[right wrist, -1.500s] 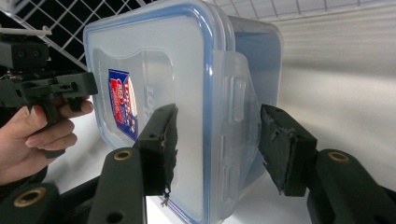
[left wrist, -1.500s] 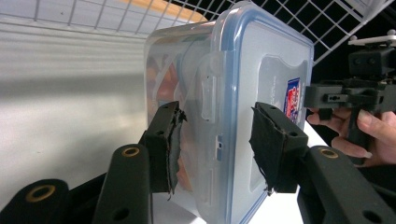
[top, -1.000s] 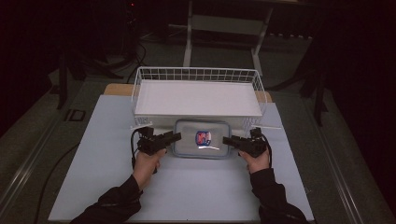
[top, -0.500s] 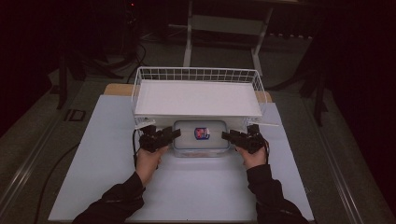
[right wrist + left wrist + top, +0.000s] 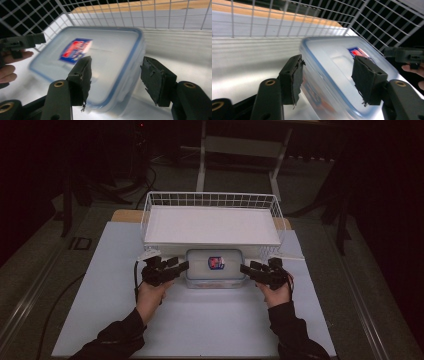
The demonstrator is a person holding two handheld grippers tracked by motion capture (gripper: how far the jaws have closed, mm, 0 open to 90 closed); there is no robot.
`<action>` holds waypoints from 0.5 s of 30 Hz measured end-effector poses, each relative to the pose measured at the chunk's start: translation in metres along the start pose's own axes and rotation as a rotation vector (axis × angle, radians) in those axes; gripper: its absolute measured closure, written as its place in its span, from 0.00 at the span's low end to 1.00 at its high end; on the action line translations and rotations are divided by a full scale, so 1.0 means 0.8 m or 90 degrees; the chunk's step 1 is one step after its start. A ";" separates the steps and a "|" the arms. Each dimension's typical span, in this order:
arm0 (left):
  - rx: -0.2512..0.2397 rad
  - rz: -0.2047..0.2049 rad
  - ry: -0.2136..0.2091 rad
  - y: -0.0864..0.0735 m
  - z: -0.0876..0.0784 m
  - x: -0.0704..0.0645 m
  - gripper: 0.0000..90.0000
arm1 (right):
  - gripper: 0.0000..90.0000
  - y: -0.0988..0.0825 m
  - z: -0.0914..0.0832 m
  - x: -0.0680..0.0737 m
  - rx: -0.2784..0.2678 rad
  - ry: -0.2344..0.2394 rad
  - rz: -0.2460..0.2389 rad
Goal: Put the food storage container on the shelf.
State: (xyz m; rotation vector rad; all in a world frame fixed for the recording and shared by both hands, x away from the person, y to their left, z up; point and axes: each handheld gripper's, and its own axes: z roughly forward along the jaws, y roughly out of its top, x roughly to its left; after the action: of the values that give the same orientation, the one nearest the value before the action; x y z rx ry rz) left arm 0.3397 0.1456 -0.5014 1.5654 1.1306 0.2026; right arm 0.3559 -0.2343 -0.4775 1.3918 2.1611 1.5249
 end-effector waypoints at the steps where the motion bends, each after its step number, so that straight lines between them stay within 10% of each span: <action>1: 0.001 0.001 -0.002 -0.001 -0.005 -0.001 0.44 | 0.46 -0.002 -0.004 0.004 0.000 0.004 -0.002; 10: 0.021 0.017 -0.065 -0.016 -0.036 -0.011 0.22 | 0.54 -0.019 -0.024 0.045 -0.005 0.040 -0.036; 15: 0.030 0.053 -0.053 -0.022 -0.047 -0.020 0.00 | 0.79 -0.038 -0.012 0.064 0.028 0.060 -0.061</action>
State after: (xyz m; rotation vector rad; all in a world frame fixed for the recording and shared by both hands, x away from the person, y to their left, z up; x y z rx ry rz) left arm 0.2976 0.1574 -0.4961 1.6487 1.0137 0.1664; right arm 0.3034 -0.2039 -0.4785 1.2332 2.2946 1.5458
